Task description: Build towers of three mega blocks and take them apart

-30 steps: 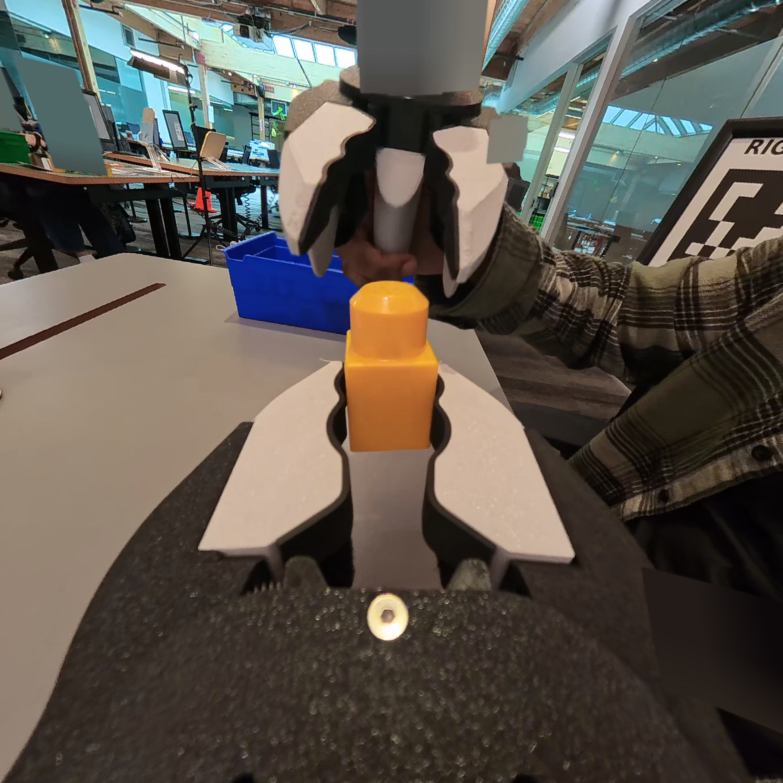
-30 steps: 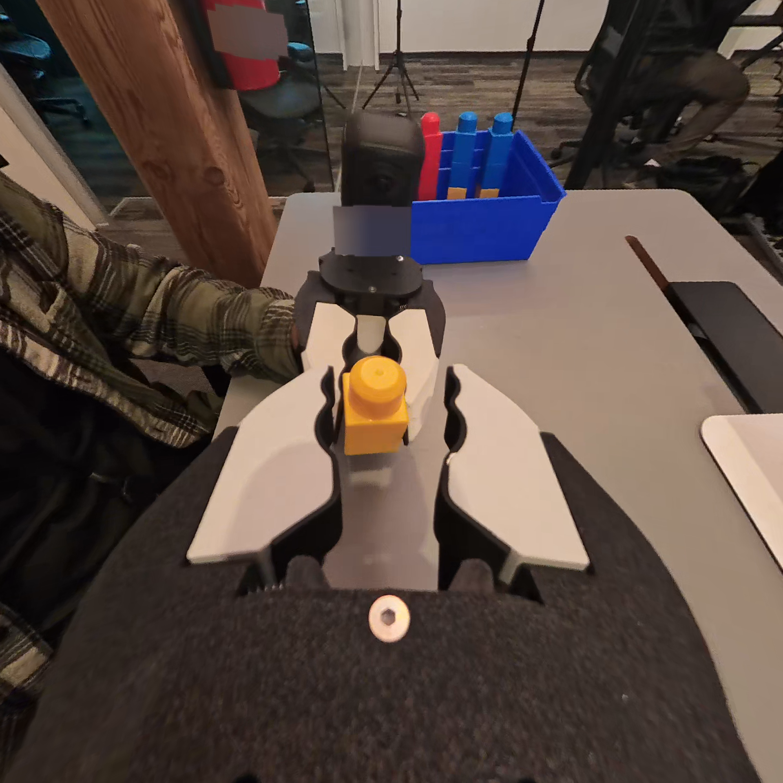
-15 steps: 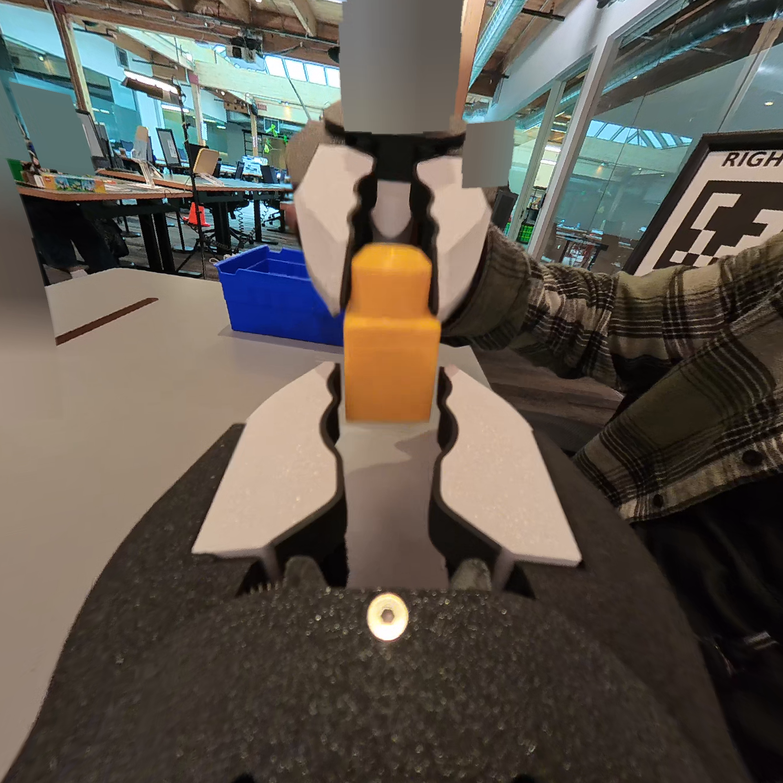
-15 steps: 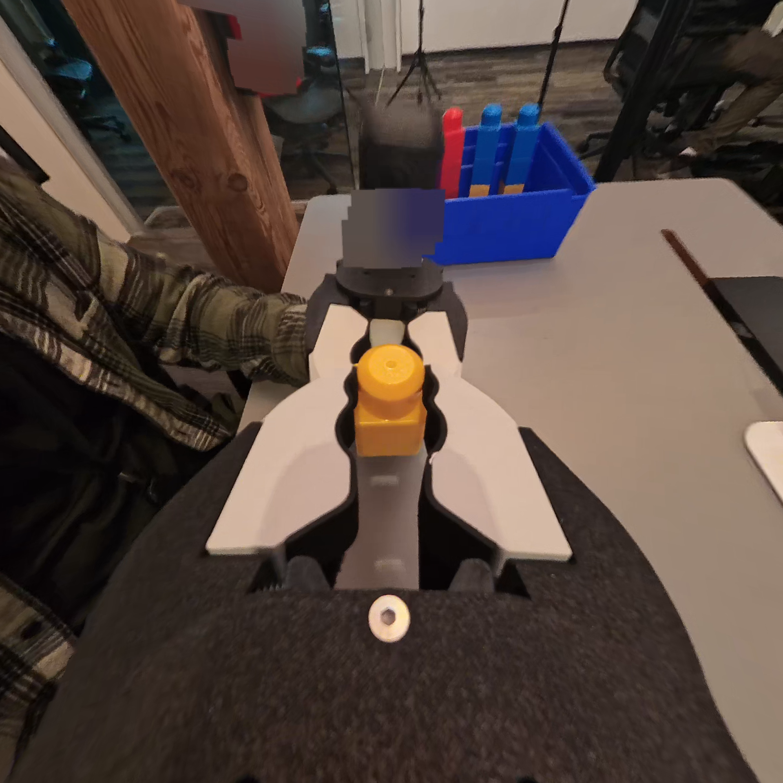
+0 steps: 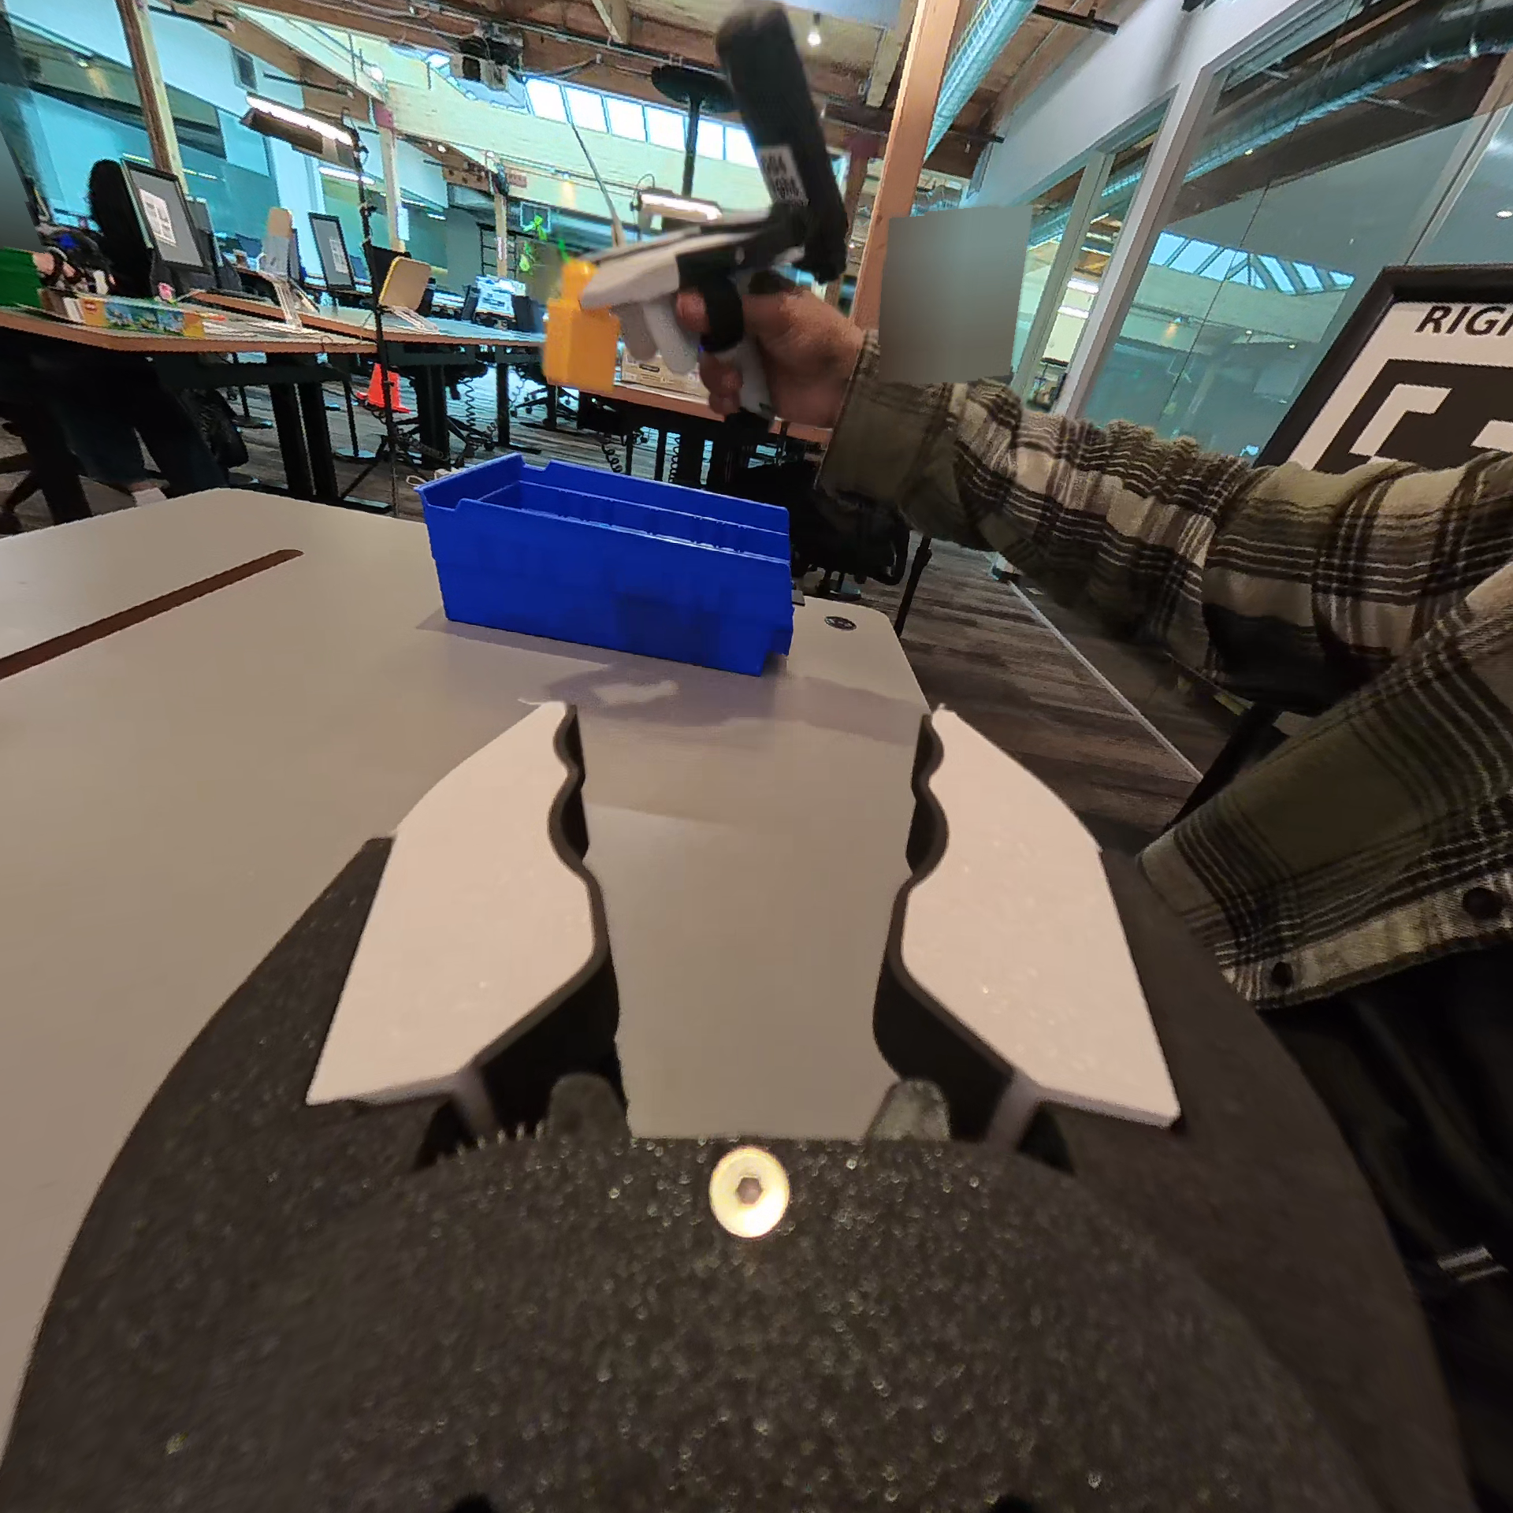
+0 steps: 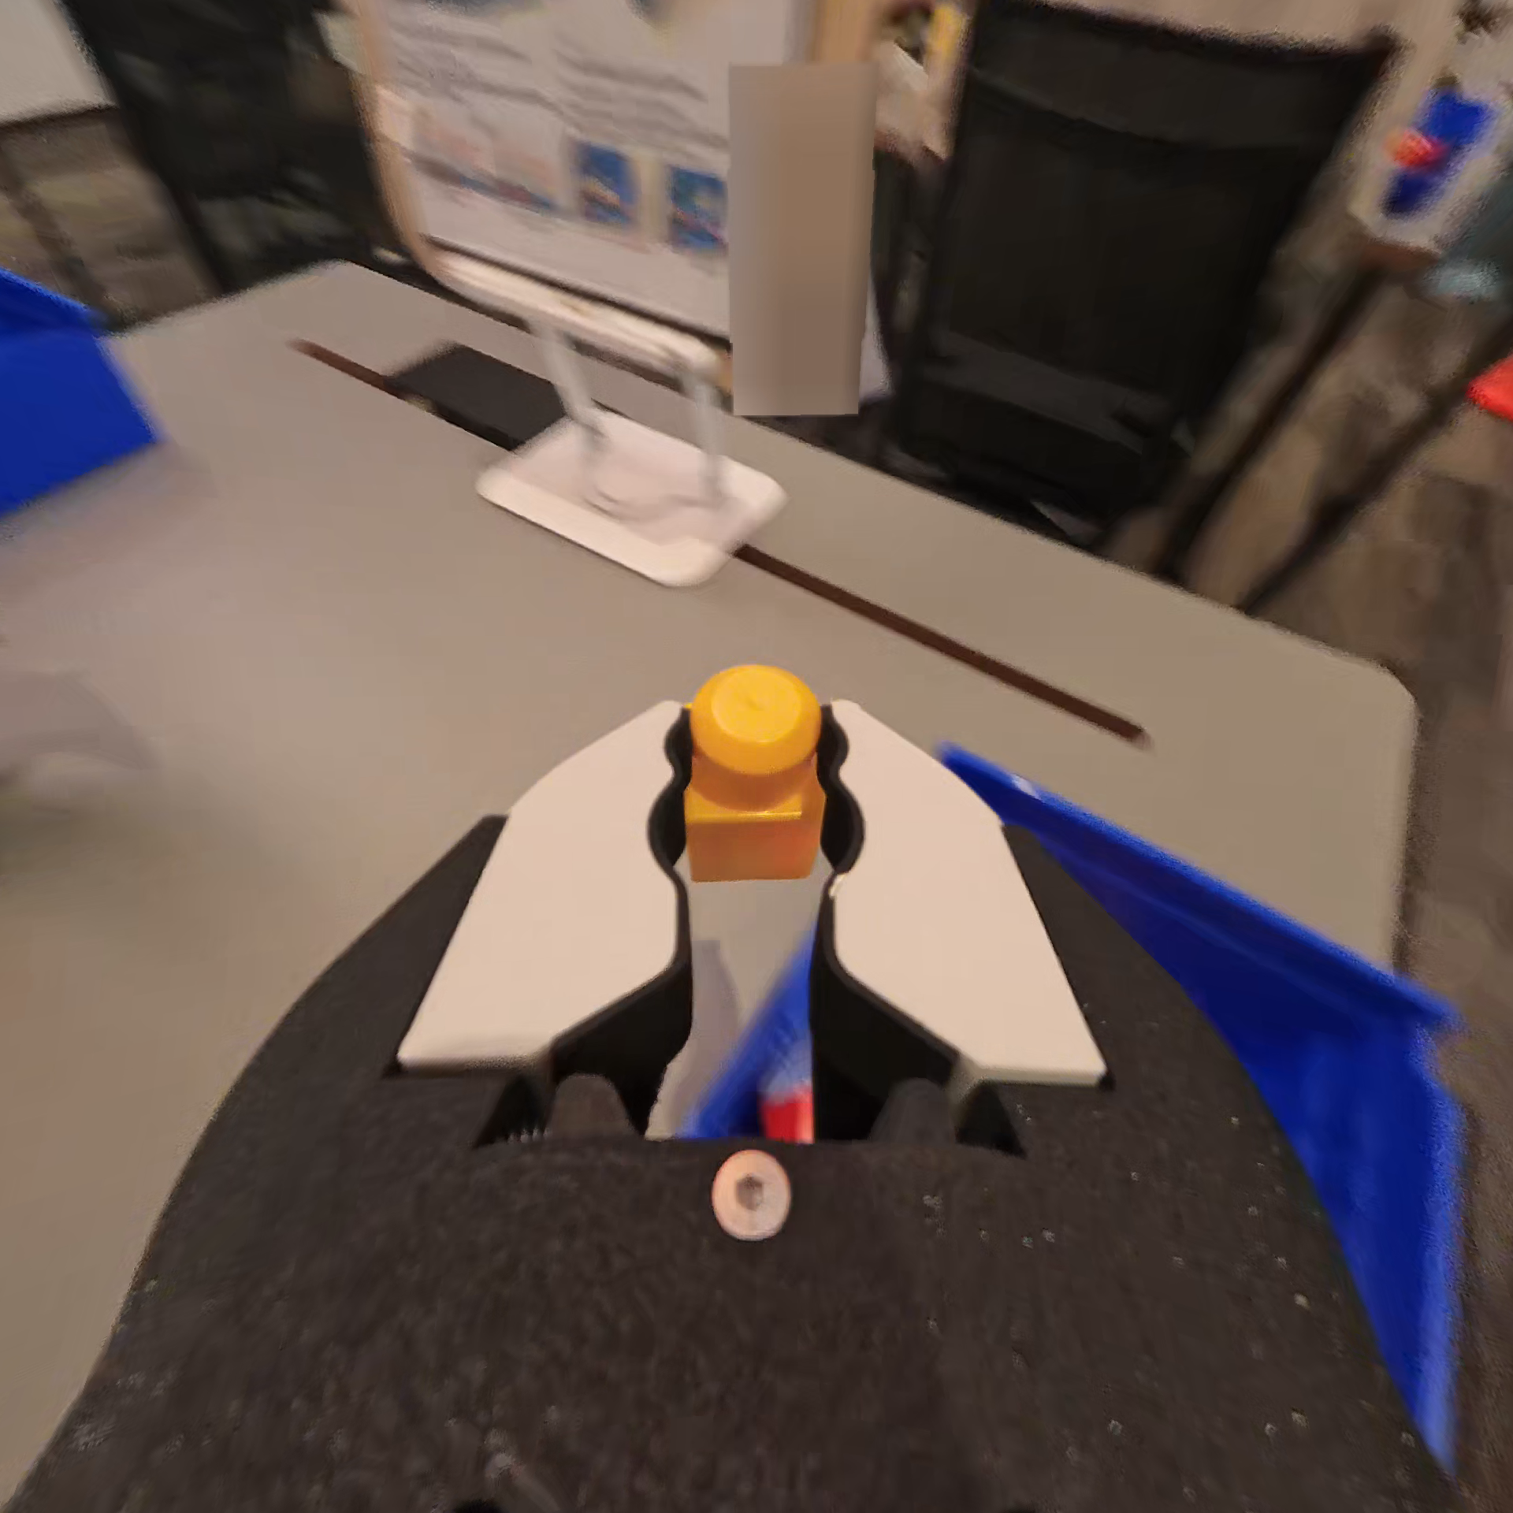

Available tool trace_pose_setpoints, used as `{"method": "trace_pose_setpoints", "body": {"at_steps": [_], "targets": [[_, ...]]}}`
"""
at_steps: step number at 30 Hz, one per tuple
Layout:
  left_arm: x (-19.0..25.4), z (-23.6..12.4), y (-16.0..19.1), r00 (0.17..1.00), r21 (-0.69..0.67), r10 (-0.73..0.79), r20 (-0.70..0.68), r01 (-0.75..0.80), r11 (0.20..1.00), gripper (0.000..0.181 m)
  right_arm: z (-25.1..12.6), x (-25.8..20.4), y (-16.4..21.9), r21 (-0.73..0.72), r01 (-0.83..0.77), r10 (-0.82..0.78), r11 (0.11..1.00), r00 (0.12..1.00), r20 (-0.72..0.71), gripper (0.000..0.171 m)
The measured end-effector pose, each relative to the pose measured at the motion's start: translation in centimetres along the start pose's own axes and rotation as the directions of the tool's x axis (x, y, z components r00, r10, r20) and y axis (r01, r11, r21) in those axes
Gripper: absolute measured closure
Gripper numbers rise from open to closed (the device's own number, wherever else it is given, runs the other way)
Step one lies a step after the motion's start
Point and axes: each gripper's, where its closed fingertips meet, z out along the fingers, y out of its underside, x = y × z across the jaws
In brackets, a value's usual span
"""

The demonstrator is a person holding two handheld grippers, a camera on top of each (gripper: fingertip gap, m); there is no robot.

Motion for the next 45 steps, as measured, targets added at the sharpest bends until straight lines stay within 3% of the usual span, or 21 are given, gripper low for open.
{"method": "trace_pose_setpoints", "body": {"at_steps": [4,9,11,15,19,24,28,37,41,45], "targets": [[-0.1,0.1,0.2,1.0,-0.005,-0.002,0.005,0.002,1.0,0.101,-1.4,5.7,7.4,-0.124,-0.144,0.128,0.982,0.983,-0.13,0.142],[-0.5,0.2,0.6,1.0,-0.024,-0.006,0.014,0.006,1.0,0.101,-1.2,7.5,13.0,-0.251,-0.204,0.157,0.946,0.968,-0.195,0.142],[-0.5,0.3,0.7,1.0,-0.03,-0.009,0.011,0.01,1.0,0.102,-1.2,7.8,13.5,-0.263,-0.206,0.153,0.943,0.966,-0.208,0.142],[-0.6,0.2,0.7,1.0,-0.029,-0.011,0.013,0.011,1.0,0.102,-1.1,7.8,13.8,-0.265,-0.218,0.167,0.939,0.965,-0.202,0.114],[-0.8,0.2,0.9,1.0,-0.034,-0.013,0.018,0.013,0.999,0.103,-1.9,6.5,10.5,-0.158,-0.196,0.168,0.968,0.971,-0.172,0.11],[-1.3,0.3,1.4,0.999,-0.046,-0.022,0.029,0.024,0.999,0.103,-2.8,0.8,4.0,-0.009,-0.114,0.113,0.993,0.991,-0.072,0.101],[-1.8,0.0,1.4,0.999,-0.04,-0.022,0.046,0.024,0.999,0.103,-1.8,-6.3,1.3,0.067,-0.016,0.014,0.998,0.999,0.034,0.096],[-3.5,-1.1,1.5,0.992,-0.046,-0.038,0.124,0.044,0.998,0.105,2.9,-19.1,2.8,0.104,0.032,-0.057,0.994,0.966,0.251,0.087],[-3.5,-2.9,0.0,0.977,-0.054,-0.006,0.213,0.018,0.998,0.106,3.4,-20.9,3.3,0.155,0.029,-0.066,0.987,0.97,0.235,0.09],[-2.8,-7.3,-1.6,0.934,-0.094,0.037,0.356,-0.004,0.996,0.108,4.1,-21.5,5.0,0.152,0.002,-0.042,0.988,0.964,0.262,0.094]]}}
